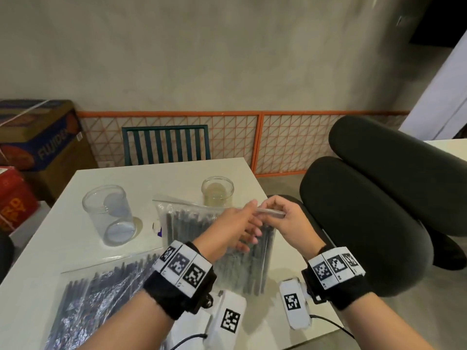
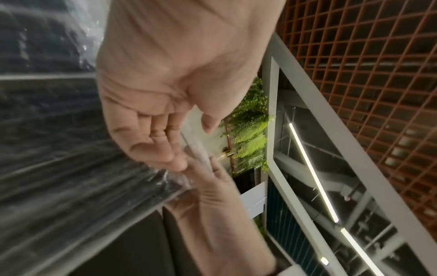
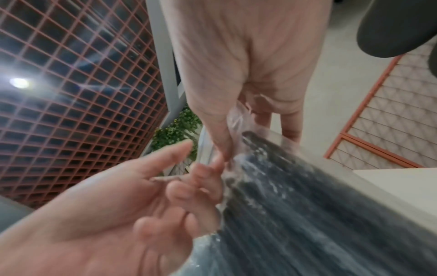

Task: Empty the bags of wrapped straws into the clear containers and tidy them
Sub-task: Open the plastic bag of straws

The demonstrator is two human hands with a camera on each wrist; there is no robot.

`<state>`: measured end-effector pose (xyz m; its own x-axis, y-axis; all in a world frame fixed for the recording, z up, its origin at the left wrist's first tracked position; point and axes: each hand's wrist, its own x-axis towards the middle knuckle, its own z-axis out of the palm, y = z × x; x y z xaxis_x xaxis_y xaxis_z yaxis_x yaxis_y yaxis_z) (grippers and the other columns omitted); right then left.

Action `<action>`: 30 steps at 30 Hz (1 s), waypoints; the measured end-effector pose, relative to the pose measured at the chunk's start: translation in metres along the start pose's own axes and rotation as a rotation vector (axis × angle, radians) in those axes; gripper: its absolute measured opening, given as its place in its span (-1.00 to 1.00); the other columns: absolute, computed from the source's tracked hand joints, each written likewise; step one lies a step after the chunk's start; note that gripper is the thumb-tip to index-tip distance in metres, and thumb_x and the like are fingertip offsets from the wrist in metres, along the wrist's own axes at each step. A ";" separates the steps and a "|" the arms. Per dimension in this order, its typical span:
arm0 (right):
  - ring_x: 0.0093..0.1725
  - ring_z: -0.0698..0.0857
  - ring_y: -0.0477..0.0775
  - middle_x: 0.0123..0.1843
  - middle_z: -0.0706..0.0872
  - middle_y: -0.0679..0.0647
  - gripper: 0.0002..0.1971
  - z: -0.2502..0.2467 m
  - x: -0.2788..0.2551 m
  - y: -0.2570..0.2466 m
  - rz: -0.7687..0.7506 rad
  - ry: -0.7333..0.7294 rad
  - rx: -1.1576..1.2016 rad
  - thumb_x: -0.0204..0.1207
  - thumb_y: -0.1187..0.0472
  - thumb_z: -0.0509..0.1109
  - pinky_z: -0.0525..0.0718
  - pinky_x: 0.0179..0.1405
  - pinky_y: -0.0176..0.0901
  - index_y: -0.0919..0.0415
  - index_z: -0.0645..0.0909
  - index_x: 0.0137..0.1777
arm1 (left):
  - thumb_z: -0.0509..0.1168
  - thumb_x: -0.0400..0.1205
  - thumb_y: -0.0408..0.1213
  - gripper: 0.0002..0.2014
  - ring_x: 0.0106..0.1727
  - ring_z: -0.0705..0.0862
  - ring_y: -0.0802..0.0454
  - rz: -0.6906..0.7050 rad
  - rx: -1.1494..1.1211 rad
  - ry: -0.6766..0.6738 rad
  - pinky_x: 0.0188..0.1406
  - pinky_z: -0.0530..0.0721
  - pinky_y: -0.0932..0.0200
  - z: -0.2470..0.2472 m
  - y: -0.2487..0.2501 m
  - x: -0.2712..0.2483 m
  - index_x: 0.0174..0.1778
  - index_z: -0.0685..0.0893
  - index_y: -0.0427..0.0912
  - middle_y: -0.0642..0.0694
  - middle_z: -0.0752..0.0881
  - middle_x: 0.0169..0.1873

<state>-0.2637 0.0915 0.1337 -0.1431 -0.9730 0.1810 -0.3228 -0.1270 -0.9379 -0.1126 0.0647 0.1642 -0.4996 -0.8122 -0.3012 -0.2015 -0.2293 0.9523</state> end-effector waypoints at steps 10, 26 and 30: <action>-0.10 0.77 0.21 -0.17 0.80 0.21 -0.90 -0.017 -0.012 -0.024 0.036 -0.020 -0.265 0.48 0.26 0.46 0.80 -0.13 -0.09 0.32 0.71 -0.16 | 0.24 0.65 -0.29 -0.84 -0.52 0.52 0.19 0.102 -0.225 0.091 -0.57 0.48 0.33 0.007 -0.022 0.001 -0.17 0.70 -0.21 -0.03 0.60 -0.46; -0.20 0.74 0.17 -0.19 0.76 0.19 -0.85 -0.014 0.001 -0.035 0.117 0.158 -0.440 0.55 0.29 0.32 0.75 -0.06 0.15 0.38 0.66 -0.15 | 0.25 0.60 -0.38 -0.82 -0.56 0.47 0.11 0.213 -0.162 0.120 -0.54 0.43 0.24 0.014 -0.041 -0.007 -0.33 0.63 -0.24 -0.01 0.51 -0.58; -0.15 0.72 0.02 -0.17 0.76 0.00 -0.93 -0.009 -0.005 -0.040 0.039 0.010 -0.476 0.53 0.22 0.39 0.65 -0.10 -0.19 0.18 0.70 -0.10 | 0.26 0.62 -0.33 -0.84 -0.50 0.59 0.10 0.176 -0.181 0.028 -0.51 0.46 0.19 0.012 -0.037 -0.004 -0.25 0.67 -0.25 -0.02 0.60 -0.54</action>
<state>-0.2583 0.1034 0.1732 -0.1714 -0.9732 0.1534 -0.7094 0.0139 -0.7047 -0.1130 0.0825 0.1293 -0.4893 -0.8622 -0.1308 0.0418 -0.1730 0.9840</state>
